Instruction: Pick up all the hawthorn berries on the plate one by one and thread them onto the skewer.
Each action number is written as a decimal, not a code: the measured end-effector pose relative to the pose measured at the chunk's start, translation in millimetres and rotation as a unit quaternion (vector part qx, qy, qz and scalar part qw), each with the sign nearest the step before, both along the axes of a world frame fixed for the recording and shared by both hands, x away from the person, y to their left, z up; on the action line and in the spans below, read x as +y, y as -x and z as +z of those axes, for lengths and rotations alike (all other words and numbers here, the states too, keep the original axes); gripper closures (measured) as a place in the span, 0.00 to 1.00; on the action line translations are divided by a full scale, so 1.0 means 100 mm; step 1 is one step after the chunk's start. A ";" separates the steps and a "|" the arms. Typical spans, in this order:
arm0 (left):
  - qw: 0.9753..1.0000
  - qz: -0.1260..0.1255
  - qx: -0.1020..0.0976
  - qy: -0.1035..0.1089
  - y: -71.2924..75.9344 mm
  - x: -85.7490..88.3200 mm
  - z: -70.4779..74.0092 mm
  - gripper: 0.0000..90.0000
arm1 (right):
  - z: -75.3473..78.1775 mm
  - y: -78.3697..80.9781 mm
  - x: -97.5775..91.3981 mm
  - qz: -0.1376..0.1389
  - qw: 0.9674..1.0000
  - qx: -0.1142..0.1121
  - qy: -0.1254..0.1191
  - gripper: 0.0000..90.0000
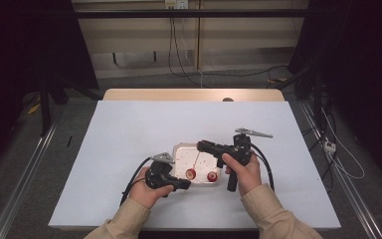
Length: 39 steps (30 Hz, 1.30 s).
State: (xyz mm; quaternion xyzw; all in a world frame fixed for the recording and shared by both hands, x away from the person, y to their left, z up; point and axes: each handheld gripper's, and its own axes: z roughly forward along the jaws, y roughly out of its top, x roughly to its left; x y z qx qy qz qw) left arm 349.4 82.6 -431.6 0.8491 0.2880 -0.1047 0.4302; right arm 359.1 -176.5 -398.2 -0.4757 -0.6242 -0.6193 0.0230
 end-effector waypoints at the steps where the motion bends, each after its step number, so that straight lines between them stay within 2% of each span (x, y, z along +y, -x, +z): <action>1: 1.000 0.003 0.000 0.002 0.00 0.01 0.00 0.99 | 0.00 0.00 0.00 -0.002 1.000 -0.003 0.000 0.81; 3: 1.000 0.009 0.002 0.015 0.00 0.02 0.01 1.00 | 0.01 0.01 0.00 -0.001 1.000 -0.003 -0.004 0.81; 9: 0.999 0.025 0.002 0.024 0.00 0.02 0.01 1.00 | 0.00 0.03 0.05 -0.006 1.000 -0.013 -0.004 0.81; 13: 0.999 0.028 -0.002 0.018 0.00 0.02 0.02 1.00 | -0.02 0.04 0.07 -0.005 1.000 -0.021 0.002 0.81; 18: 0.999 0.033 -0.018 0.009 0.03 -0.01 0.05 1.00 | -0.02 0.06 0.09 -0.004 1.000 -0.024 -0.001 0.81; 24: 0.999 0.035 -0.019 0.007 0.04 -0.03 0.07 1.00 | -0.02 0.08 0.11 0.000 1.000 -0.027 -0.001 0.82; 27: 0.999 0.034 -0.015 0.010 0.03 -0.03 0.06 1.00 | -0.03 0.09 0.11 -0.001 1.000 -0.026 0.004 0.82; 29: 0.999 0.044 -0.018 0.015 0.02 0.00 0.07 1.00 | -0.03 0.09 0.11 0.008 1.000 -0.023 0.015 0.82; 33: 0.999 0.042 -0.017 0.009 0.02 0.01 0.06 1.00 | -0.09 0.10 0.11 0.009 1.000 -0.020 0.015 0.82; 37: 0.999 0.045 -0.020 0.015 0.02 -0.01 0.07 1.00 | -0.08 0.10 0.12 0.008 1.000 -0.015 0.008 0.82; 39: 0.999 0.042 -0.021 0.008 0.02 -0.02 0.07 1.00 | -0.07 0.11 0.13 0.003 0.999 -0.028 0.018 0.82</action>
